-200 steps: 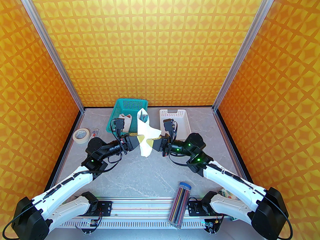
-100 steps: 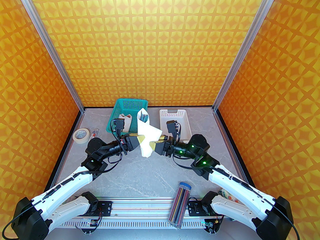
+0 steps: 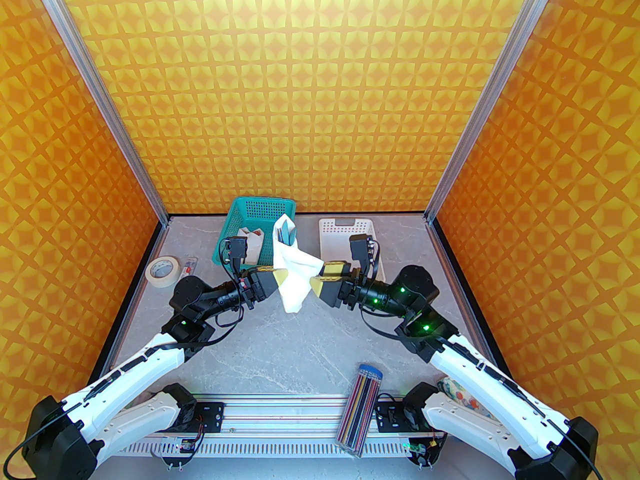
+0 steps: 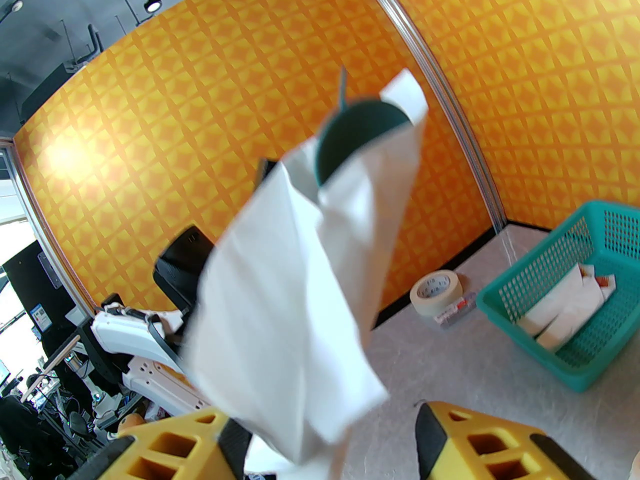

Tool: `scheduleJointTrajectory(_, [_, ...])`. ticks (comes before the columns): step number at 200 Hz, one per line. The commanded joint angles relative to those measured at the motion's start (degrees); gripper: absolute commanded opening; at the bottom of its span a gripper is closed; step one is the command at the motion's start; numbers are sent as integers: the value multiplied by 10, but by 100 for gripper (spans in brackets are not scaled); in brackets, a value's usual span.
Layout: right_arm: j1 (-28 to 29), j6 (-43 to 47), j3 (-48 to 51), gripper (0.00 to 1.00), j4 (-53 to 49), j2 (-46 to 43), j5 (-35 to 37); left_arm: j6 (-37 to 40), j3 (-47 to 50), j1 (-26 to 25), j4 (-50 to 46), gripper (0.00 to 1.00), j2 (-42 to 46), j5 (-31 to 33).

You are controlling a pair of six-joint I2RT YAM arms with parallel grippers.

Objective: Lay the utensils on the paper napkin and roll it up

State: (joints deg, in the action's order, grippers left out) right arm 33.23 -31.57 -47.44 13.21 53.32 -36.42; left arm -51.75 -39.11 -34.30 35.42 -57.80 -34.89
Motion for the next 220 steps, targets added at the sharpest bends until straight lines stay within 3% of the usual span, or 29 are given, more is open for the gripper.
scheduleJointTrajectory(1, [-2,16,-23,60,-9,6,-6,13,0,-3,15,0,10,11])
scheduleJointTrajectory(22, [-2,11,-15,59,-3,13,-8,13,0,-2,15,0,8,13])
scheduleJointTrajectory(36, [-2,13,-15,54,-6,16,-12,14,1,-3,14,0,8,16])
scheduleJointTrajectory(68, [-2,19,-18,25,-22,9,6,18,1,-3,5,0,12,21])
scheduleJointTrajectory(107, [-3,43,-33,4,-76,6,45,21,3,-3,-1,0,17,23])
scheduleJointTrajectory(168, [-10,49,-61,0,-97,50,77,17,8,-3,3,0,26,22])
scheduleJointTrajectory(220, [-16,38,-72,3,-61,91,62,4,17,-3,27,0,29,21])
